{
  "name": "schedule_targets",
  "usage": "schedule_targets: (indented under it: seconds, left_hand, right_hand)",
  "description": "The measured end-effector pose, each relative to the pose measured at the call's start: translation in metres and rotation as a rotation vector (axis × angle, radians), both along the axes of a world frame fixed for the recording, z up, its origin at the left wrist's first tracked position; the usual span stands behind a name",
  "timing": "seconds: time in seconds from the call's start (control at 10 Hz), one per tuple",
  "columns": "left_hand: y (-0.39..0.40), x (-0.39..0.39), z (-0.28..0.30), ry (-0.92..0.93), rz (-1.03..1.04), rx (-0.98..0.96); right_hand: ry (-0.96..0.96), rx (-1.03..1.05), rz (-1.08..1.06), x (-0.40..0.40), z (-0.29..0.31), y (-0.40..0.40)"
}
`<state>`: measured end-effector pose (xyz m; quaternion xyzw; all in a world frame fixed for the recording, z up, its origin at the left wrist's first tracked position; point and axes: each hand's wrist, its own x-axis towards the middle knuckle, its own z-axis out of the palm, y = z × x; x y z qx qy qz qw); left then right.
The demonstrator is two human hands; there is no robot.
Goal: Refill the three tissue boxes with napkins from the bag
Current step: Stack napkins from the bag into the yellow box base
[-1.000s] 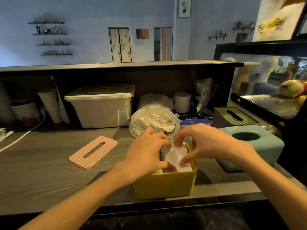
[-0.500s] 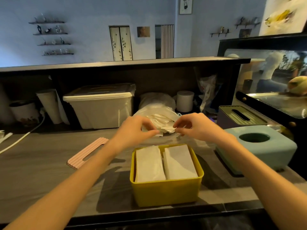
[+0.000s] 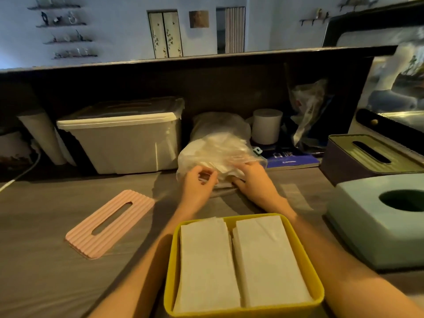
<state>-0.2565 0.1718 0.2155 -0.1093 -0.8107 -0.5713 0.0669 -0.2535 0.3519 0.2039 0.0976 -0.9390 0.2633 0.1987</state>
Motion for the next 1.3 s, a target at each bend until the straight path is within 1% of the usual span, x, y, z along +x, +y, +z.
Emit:
schedule_targets:
  seconds: [0.1,0.2,0.3,0.4,0.5,0.6,0.7,0.9,1.0,1.1,1.2,1.3]
  left_hand:
    - [-0.003,-0.003,-0.002,-0.004,0.029,0.043]
    - [-0.005,-0.002,0.002,-0.022,0.060,0.108]
    - [-0.007,0.003,0.009,0.016,0.062,0.138]
    - [-0.011,0.006,0.015,0.051,0.082,0.195]
    - [-0.015,0.009,0.019,0.053,0.098,0.284]
    - [-0.018,0.012,0.022,0.060,0.094,0.318]
    - [-0.018,0.013,0.022,0.048,0.090,0.330]
    - [-0.016,0.022,0.033,-0.046,0.000,0.404]
    - [-0.011,0.026,0.039,-0.176,-0.033,0.428]
    - [-0.011,0.026,0.043,-0.368,-0.150,0.612]
    - [-0.011,0.032,0.044,-0.594,-0.168,0.716]
    - [-0.004,0.044,0.043,-0.708,-0.178,0.707]
  right_hand:
    - [0.088,-0.007,0.044,-0.008,-0.004,0.005]
    - [0.111,-0.055,0.066,-0.008,-0.004,0.006]
    - [0.131,-0.035,0.064,-0.007,-0.005,0.006]
    - [0.220,-0.053,0.080,0.000,0.001,0.008]
    - [0.349,-0.060,0.121,0.013,0.010,0.006]
    - [0.387,-0.165,0.178,0.024,0.015,0.001]
    - [0.327,-0.404,0.136,0.034,0.022,-0.007]
    - [0.208,-0.839,0.112,0.044,0.045,-0.013]
    - [0.114,-0.932,0.099,0.048,0.053,-0.012]
    - [-0.107,-1.000,0.115,0.050,0.057,-0.012]
    - [-0.244,-1.088,0.116,0.052,0.058,-0.017]
    - [-0.225,-1.051,0.062,0.052,0.055,-0.022]
